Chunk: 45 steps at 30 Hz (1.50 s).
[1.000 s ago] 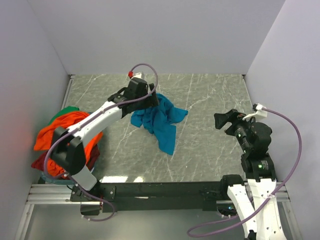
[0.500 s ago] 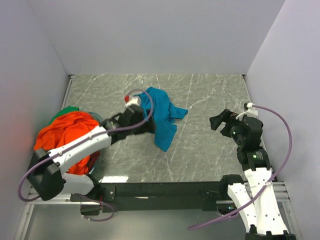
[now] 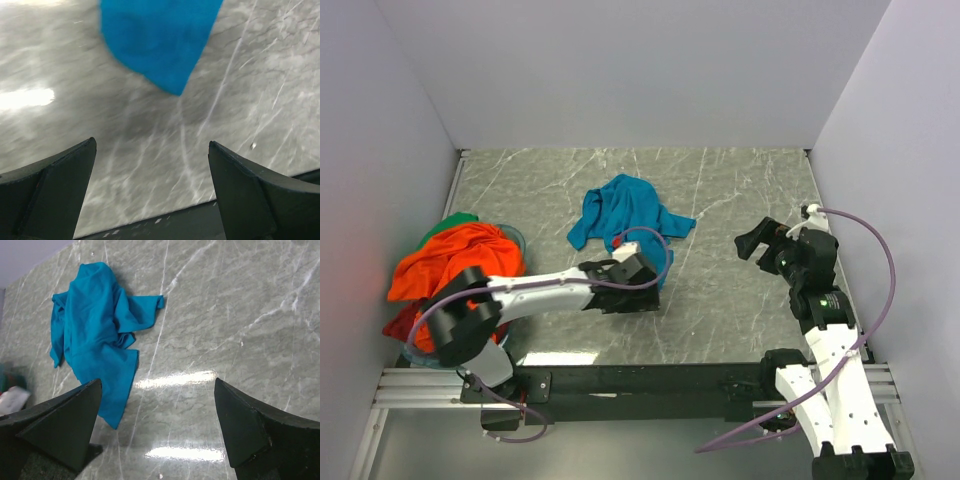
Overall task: Fold and stack the t-shirts
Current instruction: Flatten the tshirt out
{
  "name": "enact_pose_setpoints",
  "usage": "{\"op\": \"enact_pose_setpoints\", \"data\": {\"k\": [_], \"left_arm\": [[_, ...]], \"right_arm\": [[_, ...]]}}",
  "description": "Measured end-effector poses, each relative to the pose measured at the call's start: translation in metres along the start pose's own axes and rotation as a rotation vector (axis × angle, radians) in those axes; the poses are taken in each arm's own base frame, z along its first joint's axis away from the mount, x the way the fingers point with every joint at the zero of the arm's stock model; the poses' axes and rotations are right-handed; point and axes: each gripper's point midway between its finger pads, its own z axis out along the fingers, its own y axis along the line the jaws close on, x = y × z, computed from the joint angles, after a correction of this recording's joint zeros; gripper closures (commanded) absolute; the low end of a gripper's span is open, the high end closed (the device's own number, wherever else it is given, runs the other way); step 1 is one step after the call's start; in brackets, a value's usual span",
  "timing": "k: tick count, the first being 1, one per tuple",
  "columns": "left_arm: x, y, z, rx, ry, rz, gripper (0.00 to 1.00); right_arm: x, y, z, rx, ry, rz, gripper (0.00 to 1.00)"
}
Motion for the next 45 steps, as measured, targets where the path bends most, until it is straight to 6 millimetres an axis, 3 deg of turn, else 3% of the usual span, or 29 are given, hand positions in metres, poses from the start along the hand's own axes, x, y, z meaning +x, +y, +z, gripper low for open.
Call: {"op": "enact_pose_setpoints", "data": {"k": [4,8,14,18,23,26,30,35,40,43,45], "left_arm": [[0.003,-0.013,0.017,-0.022,0.021,0.001,0.00],[0.003,-0.011,0.026,-0.074,0.021,-0.018,0.01],[-0.020,-0.021,0.040,-0.162,-0.037,-0.054,0.06],[-0.035,-0.026,0.049,-0.191,-0.059,-0.070,0.15],[-0.040,-0.011,0.063,-0.254,-0.046,-0.079,0.23],[-0.045,-0.014,0.066,-0.265,-0.047,-0.078,0.30],[-0.043,-0.012,0.067,-0.272,-0.040,-0.063,0.45],[-0.041,-0.008,0.067,-0.323,-0.048,-0.023,0.50],[-0.040,-0.015,0.070,-0.364,-0.073,0.019,0.62],[-0.039,-0.019,0.072,-0.365,-0.082,0.032,0.78],[-0.039,-0.023,0.073,-0.350,-0.087,0.026,0.98]], "right_arm": [[-0.002,0.002,0.000,-0.015,-0.013,-0.002,0.01],[0.002,0.003,-0.001,-0.029,-0.007,-0.002,0.01],[0.007,0.006,-0.001,-0.050,0.008,0.000,0.01],[0.007,0.009,-0.003,-0.065,0.004,-0.001,0.01],[0.006,0.010,-0.004,-0.073,0.000,-0.002,0.01],[0.006,0.010,-0.004,-0.073,0.000,-0.002,0.01],[0.006,0.010,-0.004,-0.072,0.000,-0.002,0.01],[0.006,0.010,-0.004,-0.071,0.000,-0.001,0.01],[0.009,0.007,-0.002,-0.062,0.005,0.004,0.02],[0.010,0.004,-0.001,-0.049,0.004,0.008,0.02],[0.009,0.004,-0.001,-0.044,0.001,0.008,0.02]]}}
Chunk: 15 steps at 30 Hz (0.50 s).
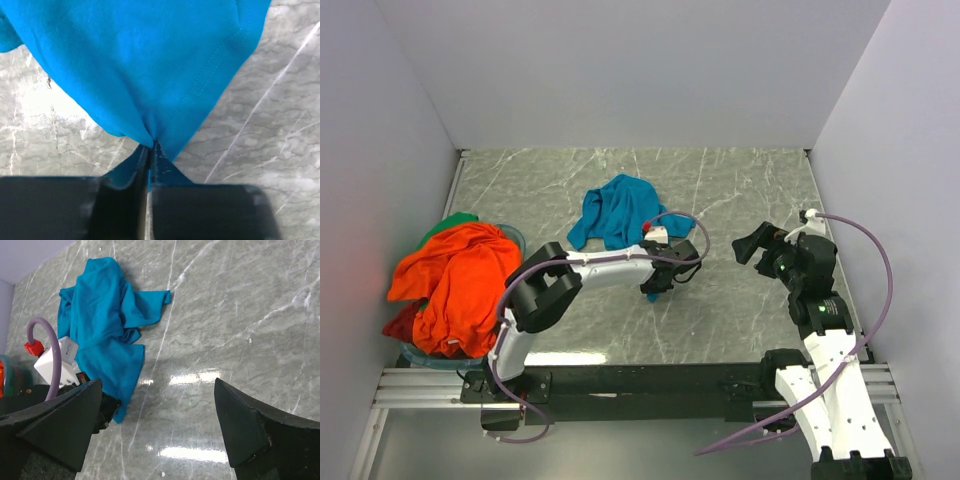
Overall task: Fold and stack the t-shirts
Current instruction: Flatten the tshirt out
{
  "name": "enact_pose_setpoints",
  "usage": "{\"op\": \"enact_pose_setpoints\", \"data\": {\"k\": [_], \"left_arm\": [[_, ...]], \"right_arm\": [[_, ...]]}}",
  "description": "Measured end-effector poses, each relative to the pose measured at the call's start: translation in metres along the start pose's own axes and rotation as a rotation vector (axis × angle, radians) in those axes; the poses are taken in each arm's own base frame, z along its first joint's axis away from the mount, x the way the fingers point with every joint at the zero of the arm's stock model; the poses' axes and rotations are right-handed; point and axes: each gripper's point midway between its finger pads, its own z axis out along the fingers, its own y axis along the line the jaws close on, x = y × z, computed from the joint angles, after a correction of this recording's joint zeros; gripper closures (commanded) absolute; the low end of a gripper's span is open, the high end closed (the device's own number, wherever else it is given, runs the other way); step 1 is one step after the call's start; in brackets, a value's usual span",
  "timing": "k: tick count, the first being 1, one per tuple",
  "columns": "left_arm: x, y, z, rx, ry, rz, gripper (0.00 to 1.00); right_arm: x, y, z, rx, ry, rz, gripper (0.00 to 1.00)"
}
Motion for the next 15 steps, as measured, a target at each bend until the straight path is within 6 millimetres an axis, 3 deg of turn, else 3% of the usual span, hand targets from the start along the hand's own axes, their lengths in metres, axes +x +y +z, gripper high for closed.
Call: {"op": "enact_pose_setpoints", "data": {"k": [4,7,12,15], "left_arm": [[0.001,0.002,-0.001,0.022,-0.014,-0.008,0.99],[0.005,0.021,-0.003,0.020,-0.018,-0.034,0.99],[0.008,0.092,-0.007,-0.050,0.001,-0.111,0.99],[0.009,0.141,-0.007,-0.106,0.015,-0.168,0.99]], "right_arm": [[0.000,-0.001,0.000,0.007,-0.001,0.000,0.03],[0.001,-0.002,0.002,0.010,0.005,0.001,0.04],[0.008,-0.001,0.008,0.005,0.044,-0.010,0.04],[0.027,0.006,0.017,0.009,0.117,-0.060,0.04]]}}
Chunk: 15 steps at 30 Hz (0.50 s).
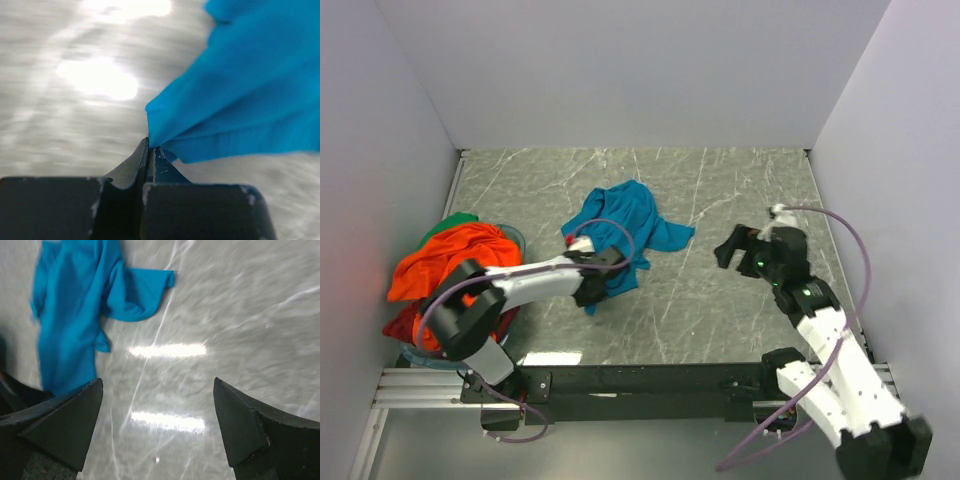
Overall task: Fold and stack the t-shirts
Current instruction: Flatten the tshirt out
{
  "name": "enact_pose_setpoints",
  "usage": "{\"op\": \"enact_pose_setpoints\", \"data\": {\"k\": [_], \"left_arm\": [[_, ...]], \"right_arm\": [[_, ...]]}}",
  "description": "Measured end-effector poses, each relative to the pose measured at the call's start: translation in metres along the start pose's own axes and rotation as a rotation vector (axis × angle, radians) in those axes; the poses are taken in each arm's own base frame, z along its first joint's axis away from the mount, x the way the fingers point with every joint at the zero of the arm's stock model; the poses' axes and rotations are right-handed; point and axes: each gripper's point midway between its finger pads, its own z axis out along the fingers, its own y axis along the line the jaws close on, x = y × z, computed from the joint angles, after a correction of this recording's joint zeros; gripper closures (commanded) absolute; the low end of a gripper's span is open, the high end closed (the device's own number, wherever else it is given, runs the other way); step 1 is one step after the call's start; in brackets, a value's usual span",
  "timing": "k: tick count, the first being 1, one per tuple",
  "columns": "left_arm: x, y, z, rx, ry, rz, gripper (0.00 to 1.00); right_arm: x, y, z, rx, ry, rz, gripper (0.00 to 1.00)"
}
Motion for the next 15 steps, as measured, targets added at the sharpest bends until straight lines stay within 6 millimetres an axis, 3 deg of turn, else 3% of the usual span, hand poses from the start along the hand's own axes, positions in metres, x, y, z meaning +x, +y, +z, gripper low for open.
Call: {"op": "enact_pose_setpoints", "data": {"k": [5,8,15], "left_arm": [[-0.012,0.058,0.001,-0.042,-0.001,-0.114,0.99],[-0.017,0.068,0.000,-0.034,-0.013,-0.150,0.99],[-0.021,0.064,-0.007,0.060,-0.025,-0.174,0.99]], "right_arm": [[0.038,0.035,0.028,-0.003,0.180,-0.143,0.08],[0.055,0.037,0.055,0.055,0.271,-0.172,0.12],[0.073,0.051,0.111,0.160,0.368,-0.189,0.16]]}}
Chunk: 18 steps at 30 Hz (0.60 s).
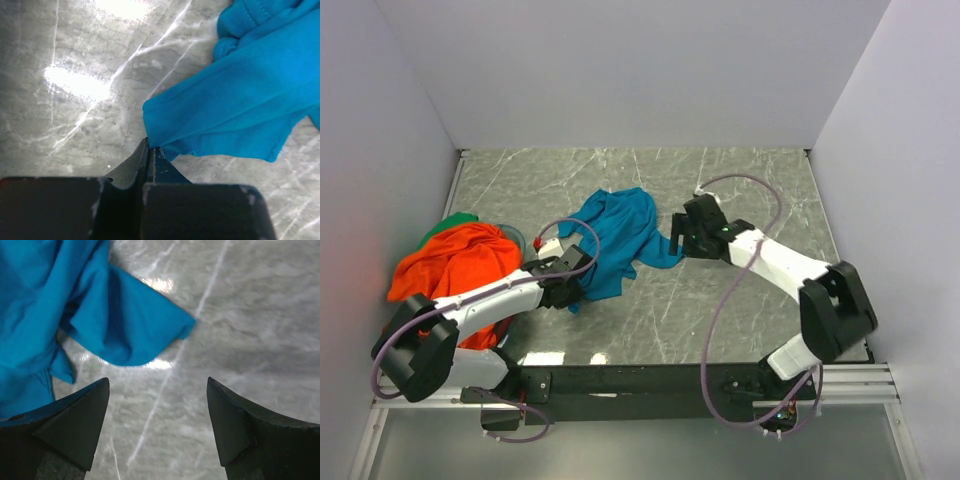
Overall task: Fold and stack the t-shirts
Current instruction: Flatten the tshirt out
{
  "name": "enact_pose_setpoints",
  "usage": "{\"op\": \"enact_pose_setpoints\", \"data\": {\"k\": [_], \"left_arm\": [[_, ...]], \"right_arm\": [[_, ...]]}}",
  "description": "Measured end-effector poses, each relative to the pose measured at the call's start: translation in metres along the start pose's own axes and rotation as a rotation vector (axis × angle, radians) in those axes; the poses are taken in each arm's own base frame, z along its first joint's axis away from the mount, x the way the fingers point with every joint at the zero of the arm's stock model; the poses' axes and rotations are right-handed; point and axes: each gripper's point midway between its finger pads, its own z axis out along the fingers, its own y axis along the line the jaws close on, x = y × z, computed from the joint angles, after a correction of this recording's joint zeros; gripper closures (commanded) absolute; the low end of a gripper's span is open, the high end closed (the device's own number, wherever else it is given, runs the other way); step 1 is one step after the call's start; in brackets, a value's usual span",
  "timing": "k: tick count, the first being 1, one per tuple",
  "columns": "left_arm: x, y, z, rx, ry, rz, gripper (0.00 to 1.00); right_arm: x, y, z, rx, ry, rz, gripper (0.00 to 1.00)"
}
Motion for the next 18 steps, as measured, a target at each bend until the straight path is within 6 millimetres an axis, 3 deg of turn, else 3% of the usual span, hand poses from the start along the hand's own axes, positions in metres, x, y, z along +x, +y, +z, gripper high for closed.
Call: {"op": "enact_pose_setpoints", "data": {"k": [5,14,16,17,18], "left_arm": [[-0.002,-0.002,-0.002,0.042,0.003,-0.009,0.99],[-0.005,-0.004,-0.003,0.064,0.007,-0.017,0.99],[-0.005,-0.006,-0.003,0.068,0.005,-0.020,0.99],[-0.005,-0.006,-0.003,0.070,0.004,-0.021,0.99],[-0.006,-0.006,-0.003,0.070,0.003,-0.021,0.99]], "right_arm": [[0.003,0.012,0.028,0.034,0.032,0.001,0.18],[0.023,-0.005,0.070,0.152,0.103,0.001,0.26],[0.020,-0.004,0.073,0.153,0.090,0.003,0.33],[0.018,-0.004,0.074,0.157,0.086,0.002,0.49],[0.018,-0.005,0.075,0.159,0.083,-0.001,0.56]]}}
